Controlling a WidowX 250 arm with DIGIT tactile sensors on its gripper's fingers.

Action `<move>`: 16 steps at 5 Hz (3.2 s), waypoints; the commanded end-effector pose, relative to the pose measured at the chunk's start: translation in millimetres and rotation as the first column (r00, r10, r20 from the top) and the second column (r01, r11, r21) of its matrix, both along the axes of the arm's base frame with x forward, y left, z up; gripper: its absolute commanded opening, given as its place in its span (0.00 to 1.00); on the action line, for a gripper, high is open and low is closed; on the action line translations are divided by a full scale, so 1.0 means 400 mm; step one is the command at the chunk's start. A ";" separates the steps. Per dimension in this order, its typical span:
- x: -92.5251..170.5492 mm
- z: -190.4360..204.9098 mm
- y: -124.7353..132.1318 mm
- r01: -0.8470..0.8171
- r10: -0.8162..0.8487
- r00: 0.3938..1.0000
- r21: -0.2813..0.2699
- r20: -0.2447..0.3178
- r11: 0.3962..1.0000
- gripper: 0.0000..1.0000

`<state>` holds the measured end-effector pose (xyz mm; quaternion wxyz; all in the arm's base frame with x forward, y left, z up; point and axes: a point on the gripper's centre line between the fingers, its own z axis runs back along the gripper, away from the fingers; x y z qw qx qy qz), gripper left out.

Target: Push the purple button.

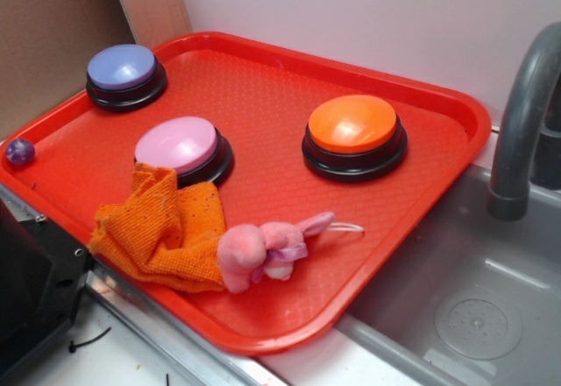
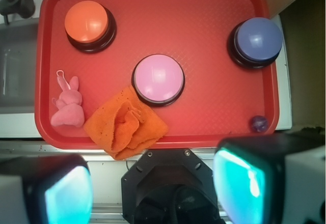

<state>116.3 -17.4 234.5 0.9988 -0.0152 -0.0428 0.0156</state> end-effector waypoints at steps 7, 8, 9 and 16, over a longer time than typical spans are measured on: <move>0.347 -0.336 0.434 -0.687 0.657 0.720 0.092 0.222 0.721 1.00; 0.326 -0.350 0.460 -0.695 0.673 0.715 0.088 0.189 0.713 1.00; 0.301 -0.378 0.485 -0.696 0.678 0.716 0.093 0.163 0.712 1.00; 0.307 -0.299 0.428 -0.576 0.573 0.817 0.093 0.060 0.812 1.00</move>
